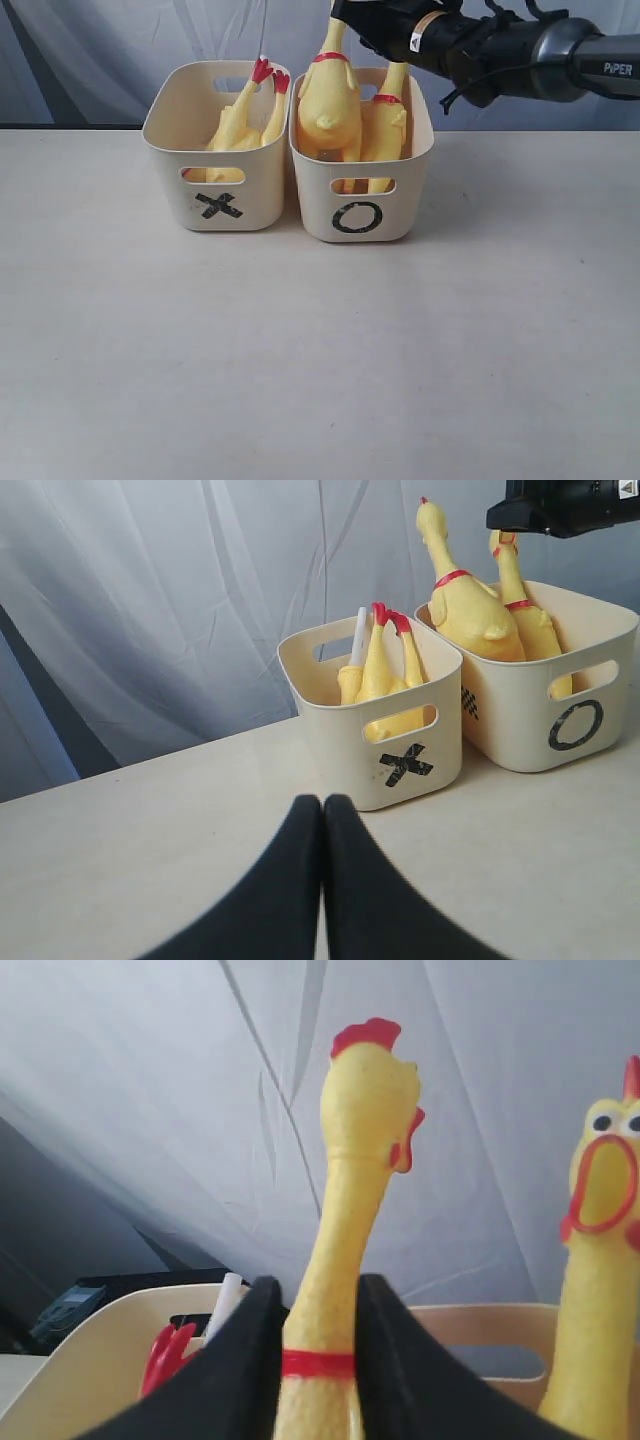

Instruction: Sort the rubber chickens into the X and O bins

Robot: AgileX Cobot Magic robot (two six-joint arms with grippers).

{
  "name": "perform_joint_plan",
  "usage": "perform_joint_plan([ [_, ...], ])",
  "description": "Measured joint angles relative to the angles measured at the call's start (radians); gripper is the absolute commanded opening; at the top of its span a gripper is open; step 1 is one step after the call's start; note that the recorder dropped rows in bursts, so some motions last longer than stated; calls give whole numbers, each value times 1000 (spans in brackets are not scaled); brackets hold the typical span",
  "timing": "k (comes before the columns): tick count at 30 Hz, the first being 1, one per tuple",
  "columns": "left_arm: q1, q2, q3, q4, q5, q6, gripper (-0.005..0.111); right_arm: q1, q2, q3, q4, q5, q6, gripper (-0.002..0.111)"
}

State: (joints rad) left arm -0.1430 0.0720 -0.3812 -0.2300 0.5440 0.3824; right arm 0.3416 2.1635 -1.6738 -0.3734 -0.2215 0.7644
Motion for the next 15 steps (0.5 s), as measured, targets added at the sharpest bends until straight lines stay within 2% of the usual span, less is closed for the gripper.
perform_joint_plan([
  [6, 0, 0, 0, 0, 0, 0, 0, 0, -55, 4, -40, 118, -2, -1],
  [15, 0, 0, 0, 0, 0, 0, 0, 0, -229, 140, -268, 156, -6, -1],
])
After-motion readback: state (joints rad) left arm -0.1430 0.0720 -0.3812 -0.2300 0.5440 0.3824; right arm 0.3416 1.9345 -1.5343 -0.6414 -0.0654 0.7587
